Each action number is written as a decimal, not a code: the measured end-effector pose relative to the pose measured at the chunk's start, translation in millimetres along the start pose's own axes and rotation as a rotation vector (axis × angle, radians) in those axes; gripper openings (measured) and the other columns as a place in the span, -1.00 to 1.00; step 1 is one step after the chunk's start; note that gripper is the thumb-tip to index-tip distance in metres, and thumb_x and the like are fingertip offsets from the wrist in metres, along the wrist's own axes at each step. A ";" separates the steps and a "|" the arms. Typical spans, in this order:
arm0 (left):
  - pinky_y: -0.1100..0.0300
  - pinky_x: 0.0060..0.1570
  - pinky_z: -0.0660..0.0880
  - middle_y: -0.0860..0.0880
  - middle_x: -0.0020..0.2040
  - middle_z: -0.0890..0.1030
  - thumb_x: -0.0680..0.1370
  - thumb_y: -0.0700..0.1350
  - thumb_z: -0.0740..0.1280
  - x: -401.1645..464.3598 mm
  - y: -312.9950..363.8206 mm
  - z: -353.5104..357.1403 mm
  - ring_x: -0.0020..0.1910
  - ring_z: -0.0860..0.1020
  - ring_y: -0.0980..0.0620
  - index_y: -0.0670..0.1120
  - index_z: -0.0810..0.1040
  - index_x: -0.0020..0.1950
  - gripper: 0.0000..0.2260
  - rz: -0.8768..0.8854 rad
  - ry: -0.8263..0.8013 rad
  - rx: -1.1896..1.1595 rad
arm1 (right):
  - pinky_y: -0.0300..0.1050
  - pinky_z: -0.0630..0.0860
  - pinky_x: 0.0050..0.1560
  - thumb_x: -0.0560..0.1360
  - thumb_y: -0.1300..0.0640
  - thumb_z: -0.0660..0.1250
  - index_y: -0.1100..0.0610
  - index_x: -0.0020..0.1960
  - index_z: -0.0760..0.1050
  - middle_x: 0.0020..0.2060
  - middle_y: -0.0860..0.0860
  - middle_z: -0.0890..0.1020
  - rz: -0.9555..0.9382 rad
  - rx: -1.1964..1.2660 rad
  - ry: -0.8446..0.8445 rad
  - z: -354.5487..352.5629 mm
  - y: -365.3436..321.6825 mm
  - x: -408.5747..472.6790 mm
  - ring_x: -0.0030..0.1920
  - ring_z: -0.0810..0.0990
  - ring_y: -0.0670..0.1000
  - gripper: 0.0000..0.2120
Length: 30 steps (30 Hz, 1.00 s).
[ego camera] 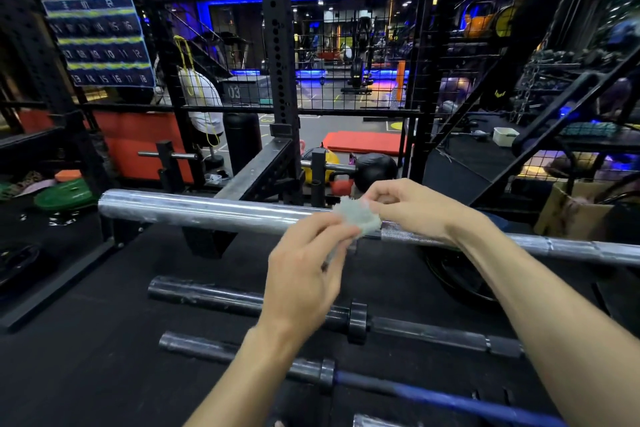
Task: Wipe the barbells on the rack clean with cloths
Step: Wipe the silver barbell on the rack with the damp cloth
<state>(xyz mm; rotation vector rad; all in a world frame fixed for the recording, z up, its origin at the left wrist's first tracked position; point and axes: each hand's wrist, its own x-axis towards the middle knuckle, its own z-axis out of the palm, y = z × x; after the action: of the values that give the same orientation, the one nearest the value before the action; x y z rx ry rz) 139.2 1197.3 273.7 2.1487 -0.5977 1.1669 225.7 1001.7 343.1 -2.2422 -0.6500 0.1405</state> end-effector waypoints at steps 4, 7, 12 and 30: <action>0.06 0.01 0.59 0.06 0.06 0.64 0.53 -0.25 0.50 -41.3 -9.5 13.7 -0.02 0.61 0.05 -0.07 0.72 0.07 -0.84 0.024 -0.081 0.053 | -0.13 0.50 0.15 0.58 -0.24 0.31 0.04 0.00 0.61 -0.05 -0.15 0.71 0.033 -0.019 0.004 -1.9 -2.5 -2.4 0.03 0.65 -0.17 -0.65; 0.09 0.00 0.61 0.08 0.05 0.65 0.53 -0.24 0.48 -44.2 -10.0 4.2 -0.01 0.62 0.09 -0.08 0.72 0.09 -0.84 -0.071 -0.018 0.041 | -0.08 0.48 0.13 0.59 -0.28 0.25 0.05 -0.03 0.59 -0.04 -0.18 0.66 0.047 -0.049 -0.027 -1.1 -3.4 -3.0 0.04 0.61 -0.14 -0.60; 0.32 0.08 0.53 0.03 0.04 0.66 0.54 -0.28 0.47 5.2 16.5 -37.8 0.03 0.61 0.15 -0.14 0.71 0.11 -0.84 -0.014 0.165 -0.018 | -0.20 0.30 -0.21 0.66 -0.22 0.18 -0.01 -0.15 0.50 -0.31 -0.19 0.51 0.037 -0.114 -0.016 1.7 -6.4 2.0 -0.40 0.44 -0.32 -0.64; 0.12 0.08 0.58 -0.03 0.09 0.64 0.56 -0.25 0.46 -25.7 4.2 8.9 0.06 0.62 0.02 -0.12 0.73 0.11 -0.85 0.024 0.080 0.061 | -0.20 0.33 -0.04 0.70 -0.16 0.12 -0.14 -0.23 0.37 -0.24 -0.23 0.41 0.079 -0.094 -0.074 3.6 -2.6 13.4 -0.20 0.39 -0.22 -0.67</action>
<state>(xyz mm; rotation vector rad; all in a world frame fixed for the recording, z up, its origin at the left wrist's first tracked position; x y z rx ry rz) 128.6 1190.6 249.2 2.1396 -0.5605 1.2923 235.1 1012.2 343.9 -2.3637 -0.6187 0.2382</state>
